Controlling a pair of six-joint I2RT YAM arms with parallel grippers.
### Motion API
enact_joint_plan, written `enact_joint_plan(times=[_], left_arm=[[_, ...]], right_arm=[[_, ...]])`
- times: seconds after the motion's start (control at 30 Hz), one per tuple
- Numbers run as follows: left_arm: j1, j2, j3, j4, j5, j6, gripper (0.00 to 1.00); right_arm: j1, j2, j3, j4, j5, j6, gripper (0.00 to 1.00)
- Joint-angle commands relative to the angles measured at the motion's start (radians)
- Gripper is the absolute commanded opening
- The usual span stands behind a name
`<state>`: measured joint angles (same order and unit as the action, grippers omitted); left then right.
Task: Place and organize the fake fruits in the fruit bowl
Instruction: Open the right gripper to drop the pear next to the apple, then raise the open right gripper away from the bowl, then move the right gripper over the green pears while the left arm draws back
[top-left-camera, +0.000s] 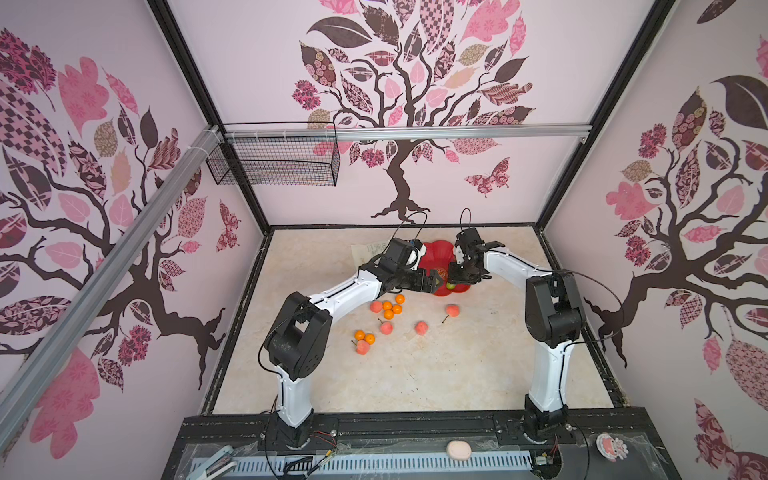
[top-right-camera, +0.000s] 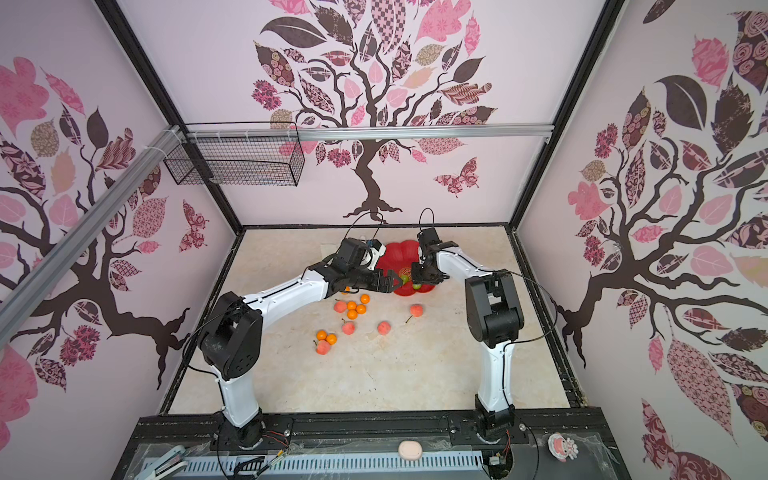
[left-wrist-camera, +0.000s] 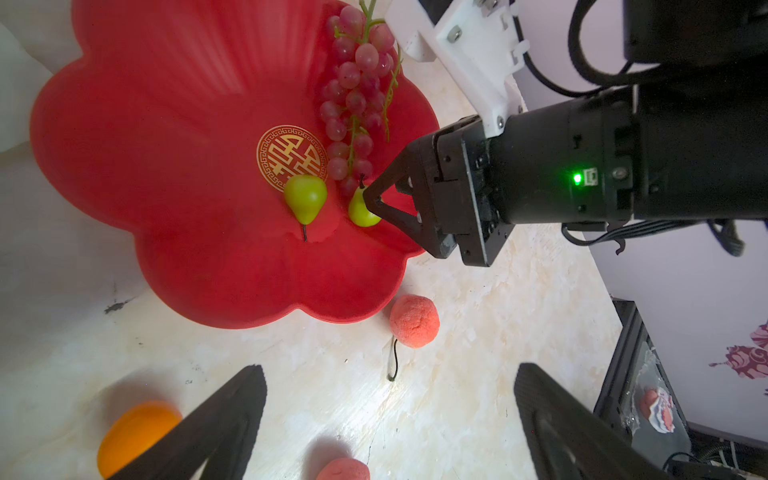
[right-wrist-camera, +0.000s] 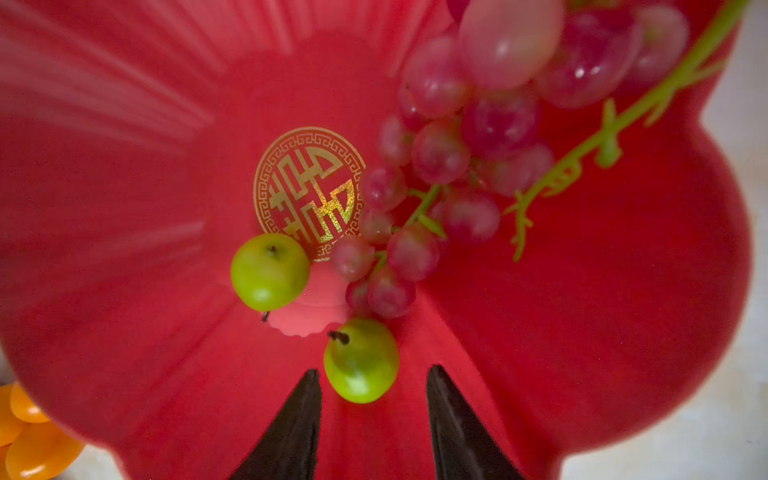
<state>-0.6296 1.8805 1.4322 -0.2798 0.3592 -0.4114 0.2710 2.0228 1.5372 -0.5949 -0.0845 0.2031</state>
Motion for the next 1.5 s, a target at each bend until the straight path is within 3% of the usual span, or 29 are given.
enact_joint_plan(times=[0.0,0.17,0.43,0.83,1.47], left_arm=[[0.021,-0.083,-0.001,0.007,-0.042,0.024,0.98],[0.067,-0.158,-0.045,0.024,-0.062,0.005,0.98],[0.172,-0.268,-0.144,0.034,-0.052,-0.048,0.98],[0.334,-0.453,-0.378,0.041,-0.031,-0.092,0.98],[0.557,-0.619,-0.592,0.043,-0.006,-0.172,0.98]], right_arm=[[0.0,-0.117,-0.006,0.031,0.015,0.006,0.46],[0.031,-0.196,-0.044,0.089,0.002,0.025,0.48],[0.171,-0.208,-0.014,0.121,0.031,0.04,0.49],[0.343,-0.073,0.12,0.115,0.039,0.081,0.49],[0.531,0.166,0.345,0.076,0.026,0.103,0.49]])
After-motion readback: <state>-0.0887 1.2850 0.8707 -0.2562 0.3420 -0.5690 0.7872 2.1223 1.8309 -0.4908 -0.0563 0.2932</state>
